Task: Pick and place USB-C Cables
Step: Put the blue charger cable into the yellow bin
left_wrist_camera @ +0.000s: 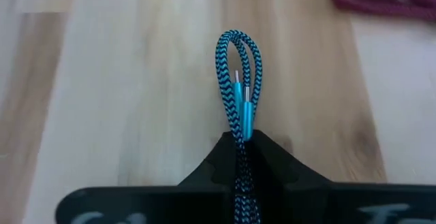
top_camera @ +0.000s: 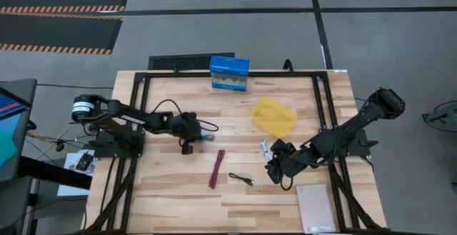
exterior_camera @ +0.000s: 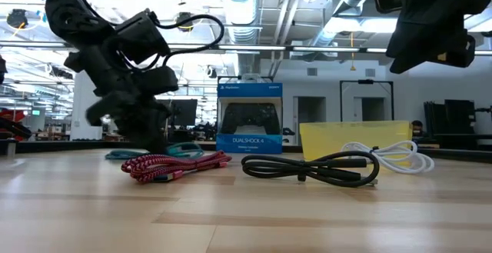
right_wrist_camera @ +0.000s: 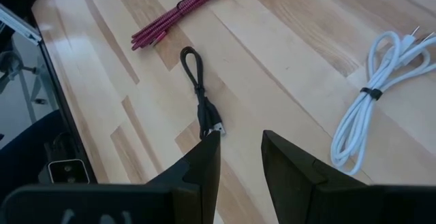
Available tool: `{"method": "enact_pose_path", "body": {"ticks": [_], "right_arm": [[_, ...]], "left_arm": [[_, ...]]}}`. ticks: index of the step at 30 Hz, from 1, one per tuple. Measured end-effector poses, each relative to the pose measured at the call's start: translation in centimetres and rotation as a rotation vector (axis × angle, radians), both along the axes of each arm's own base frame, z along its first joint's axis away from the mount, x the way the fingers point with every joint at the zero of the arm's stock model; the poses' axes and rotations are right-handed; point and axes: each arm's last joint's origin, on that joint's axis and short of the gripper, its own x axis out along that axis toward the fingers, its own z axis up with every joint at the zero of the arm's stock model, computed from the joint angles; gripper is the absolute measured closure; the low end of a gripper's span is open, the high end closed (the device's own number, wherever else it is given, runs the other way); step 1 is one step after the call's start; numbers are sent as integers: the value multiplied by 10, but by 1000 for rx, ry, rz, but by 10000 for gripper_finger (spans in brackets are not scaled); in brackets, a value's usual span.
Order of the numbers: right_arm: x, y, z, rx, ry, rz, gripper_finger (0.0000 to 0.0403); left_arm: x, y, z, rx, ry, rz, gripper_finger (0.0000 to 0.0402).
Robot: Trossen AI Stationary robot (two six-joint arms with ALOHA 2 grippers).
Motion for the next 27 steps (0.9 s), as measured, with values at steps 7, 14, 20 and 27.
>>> {"method": "enact_pose_path", "body": {"ticks": [7,14,20,27], "right_arm": [[0,0,0,3,-5,0,269],[2,0,1,-3,-27,-13,269],[5,-5,2,-21,-46,-49,269],[10,-11,4,-49,-72,-36,269]], "left_arm": [[3,2,18,-33,-124,127,397],[-7,0,71,-50,-383,137,398],[-21,-4,133,-90,-827,81,398],[-33,-9,173,-129,-1172,-25,398]]}}
